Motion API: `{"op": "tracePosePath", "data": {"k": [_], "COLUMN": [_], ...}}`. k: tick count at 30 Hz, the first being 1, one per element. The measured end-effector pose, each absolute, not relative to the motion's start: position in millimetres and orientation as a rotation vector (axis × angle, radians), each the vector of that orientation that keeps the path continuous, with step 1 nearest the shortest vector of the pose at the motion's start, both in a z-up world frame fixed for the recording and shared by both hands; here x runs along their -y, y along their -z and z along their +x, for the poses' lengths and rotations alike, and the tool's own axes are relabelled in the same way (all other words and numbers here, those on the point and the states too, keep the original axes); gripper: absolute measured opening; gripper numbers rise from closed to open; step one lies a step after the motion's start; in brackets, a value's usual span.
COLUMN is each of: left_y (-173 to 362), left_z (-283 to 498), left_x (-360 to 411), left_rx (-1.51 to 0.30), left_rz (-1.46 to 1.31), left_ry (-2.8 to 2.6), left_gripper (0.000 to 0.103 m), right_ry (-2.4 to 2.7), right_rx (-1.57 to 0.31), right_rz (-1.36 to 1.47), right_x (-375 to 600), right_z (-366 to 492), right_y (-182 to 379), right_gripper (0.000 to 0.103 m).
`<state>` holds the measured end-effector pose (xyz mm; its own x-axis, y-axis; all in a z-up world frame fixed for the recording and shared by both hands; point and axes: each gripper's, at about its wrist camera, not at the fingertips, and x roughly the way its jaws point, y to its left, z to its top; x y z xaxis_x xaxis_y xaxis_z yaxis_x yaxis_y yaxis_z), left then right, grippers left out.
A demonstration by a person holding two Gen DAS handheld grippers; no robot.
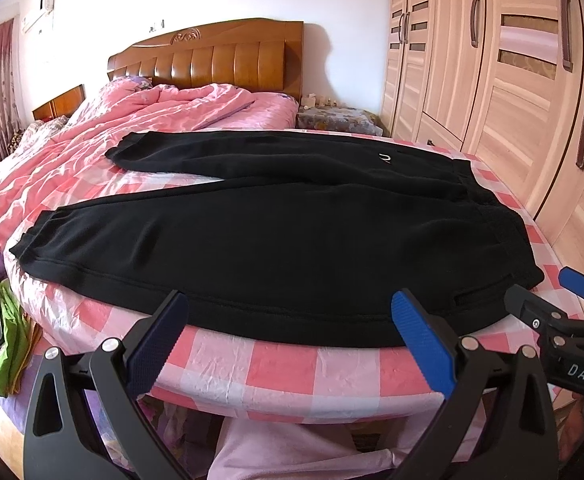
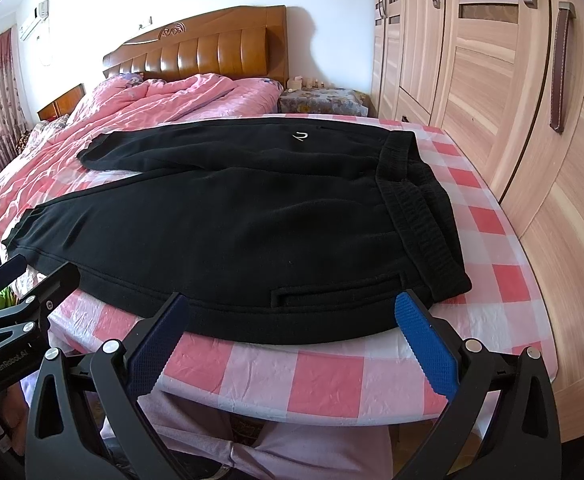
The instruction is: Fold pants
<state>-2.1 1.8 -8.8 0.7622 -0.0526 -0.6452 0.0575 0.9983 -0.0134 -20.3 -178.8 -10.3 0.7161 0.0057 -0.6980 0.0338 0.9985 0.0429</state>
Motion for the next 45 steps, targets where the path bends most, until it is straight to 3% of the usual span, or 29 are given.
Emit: {"op": "tracePosePath", "data": {"k": [20, 28, 32, 38, 45], "left_y": [28, 42, 32, 15, 37], "left_z": [4, 27, 83, 214, 386], "left_x": [-5, -11, -18, -8, 6], "left_rx": [-0.809, -0.873, -0.863, -0.759, -0.990], "left_rz": [0.006, -0.002, 0.006, 0.180, 0.117], "left_ry": [0.093, 0.103, 0.119, 0.081, 0.141], "left_gripper": [0.102, 0.102, 0.102, 0.102, 0.102], "right_ry": [0.000, -0.138, -0.251, -0.317, -0.304], "right_rx": [-0.780, -0.697, -0.706, -0.878, -1.024], "right_rz": [0.045, -0.002, -0.067, -0.120, -0.135], "right_x": [187, 218, 240, 266, 303], "right_z": [-12, 50, 126, 268, 411], "right_y": [19, 9, 5, 19, 60], "right_gripper": [0.099, 0.099, 0.099, 0.099, 0.099]}}
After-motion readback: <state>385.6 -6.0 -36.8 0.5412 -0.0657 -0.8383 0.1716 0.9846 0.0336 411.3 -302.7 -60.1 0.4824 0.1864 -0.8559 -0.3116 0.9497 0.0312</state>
